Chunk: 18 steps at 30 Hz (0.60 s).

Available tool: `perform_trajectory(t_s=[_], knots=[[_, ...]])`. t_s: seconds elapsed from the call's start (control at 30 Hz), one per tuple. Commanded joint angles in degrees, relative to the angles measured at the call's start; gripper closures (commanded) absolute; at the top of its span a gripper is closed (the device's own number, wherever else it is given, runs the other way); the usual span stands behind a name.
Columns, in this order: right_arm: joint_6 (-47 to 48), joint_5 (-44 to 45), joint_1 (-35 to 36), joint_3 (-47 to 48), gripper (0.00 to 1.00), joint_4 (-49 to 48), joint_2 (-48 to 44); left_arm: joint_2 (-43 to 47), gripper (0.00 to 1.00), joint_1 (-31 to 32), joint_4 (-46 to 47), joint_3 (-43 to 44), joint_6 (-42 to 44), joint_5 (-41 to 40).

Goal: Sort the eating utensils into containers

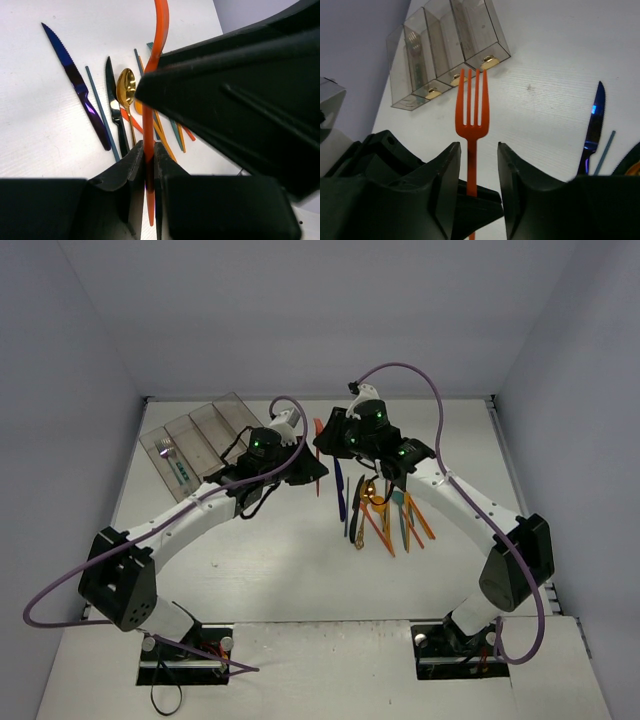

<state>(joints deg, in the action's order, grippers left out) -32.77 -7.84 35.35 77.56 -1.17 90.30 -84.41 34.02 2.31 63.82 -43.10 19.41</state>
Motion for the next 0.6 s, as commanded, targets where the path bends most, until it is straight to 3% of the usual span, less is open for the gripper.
perform_trajectory(t_s=[0.0, 0.1, 0.23, 0.33, 0.57], knots=[[1.4, 2.9, 0.2, -1.1, 0.6, -3.7, -3.4, 3.5, 1.0, 0.2, 2.3, -0.8, -0.6, -2.3], [2.3, 3.6, -0.7, -2.1, 0.45, -3.7, -4.2, 4.3, 1.0, -0.6, -0.7, -1.4, 0.5, -4.1], [3.4, 2.8, -4.2, -3.4, 0.37, -3.1, -5.9, 6.0, 1.0, -4.1, -5.1, -2.8, 1.9, -5.5], [5.3, 1.9, -8.9, -5.5, 0.3, -2.0, -7.9, 7.6, 1.0, -10.5, -9.4, -3.8, 3.0, -5.8], [12.6, 2.6, -17.0, -8.9, 0.27, 4.2, -12.6, 6.2, 1.0, -29.8, -20.8, 0.8, 11.0, -8.1]])
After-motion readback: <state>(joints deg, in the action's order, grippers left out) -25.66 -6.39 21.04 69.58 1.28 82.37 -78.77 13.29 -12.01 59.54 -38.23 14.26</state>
